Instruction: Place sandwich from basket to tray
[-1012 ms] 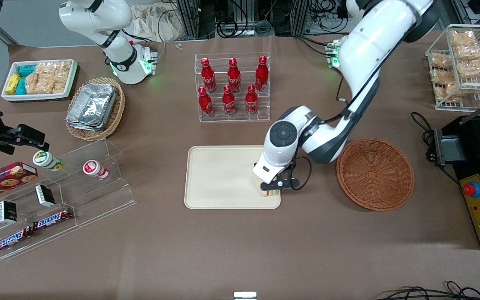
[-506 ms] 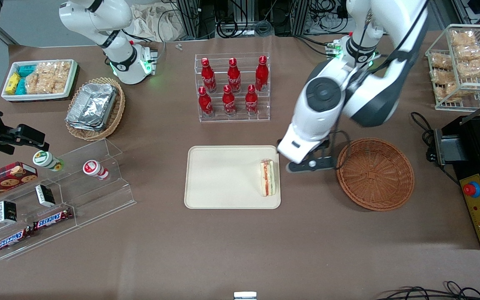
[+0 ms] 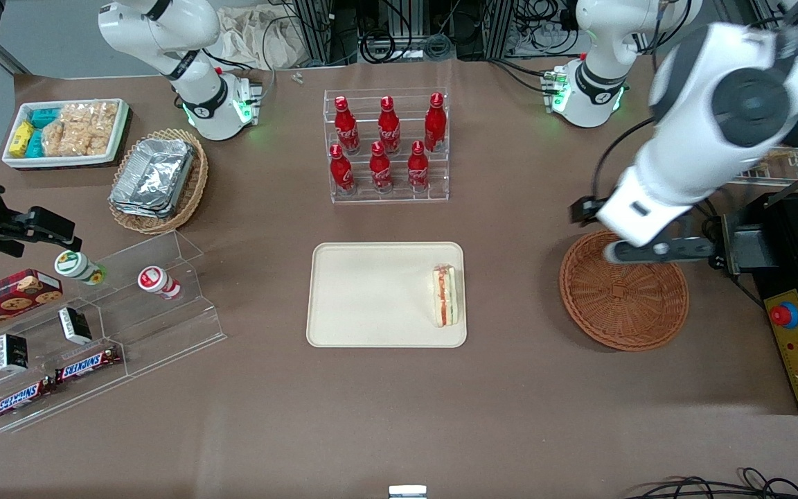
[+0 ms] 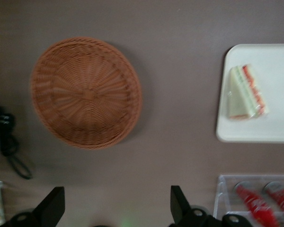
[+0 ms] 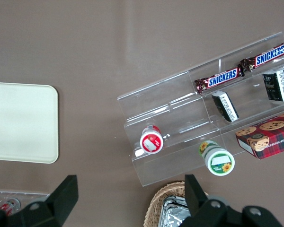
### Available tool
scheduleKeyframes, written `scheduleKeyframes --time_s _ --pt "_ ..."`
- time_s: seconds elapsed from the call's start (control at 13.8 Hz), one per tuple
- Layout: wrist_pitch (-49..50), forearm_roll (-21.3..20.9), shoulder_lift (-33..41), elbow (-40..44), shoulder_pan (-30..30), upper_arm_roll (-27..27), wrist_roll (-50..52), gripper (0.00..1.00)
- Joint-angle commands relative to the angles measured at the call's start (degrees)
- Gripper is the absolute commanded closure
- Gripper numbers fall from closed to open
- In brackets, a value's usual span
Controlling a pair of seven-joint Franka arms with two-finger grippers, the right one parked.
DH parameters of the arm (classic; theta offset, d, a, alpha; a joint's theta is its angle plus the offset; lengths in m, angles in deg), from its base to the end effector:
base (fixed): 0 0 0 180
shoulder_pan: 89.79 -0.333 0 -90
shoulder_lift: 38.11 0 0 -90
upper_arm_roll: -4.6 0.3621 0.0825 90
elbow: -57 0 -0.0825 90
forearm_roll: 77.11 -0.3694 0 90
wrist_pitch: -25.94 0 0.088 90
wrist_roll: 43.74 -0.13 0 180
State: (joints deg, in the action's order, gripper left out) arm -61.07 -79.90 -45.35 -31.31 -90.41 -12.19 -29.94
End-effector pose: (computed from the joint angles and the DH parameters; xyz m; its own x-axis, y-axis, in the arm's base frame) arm 0.5517 -0.1421 0.5894 0.9899 -0.0392 -0.1361 -0.0458 -0.9979 -0.0459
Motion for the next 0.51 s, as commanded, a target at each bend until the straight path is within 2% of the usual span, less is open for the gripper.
scheduleKeyframes --time_s 0.0,0.14,0.43 --pt "3.60 2.09 5.90 -3.08 0.09 6.66 -9.39 0.00" --pt "3.00 1.56 8.37 -5.11 0.09 8.88 -9.67 0.00" --pt "2.73 1.73 6.45 -1.87 0.00 8.71 -9.84 0.00"
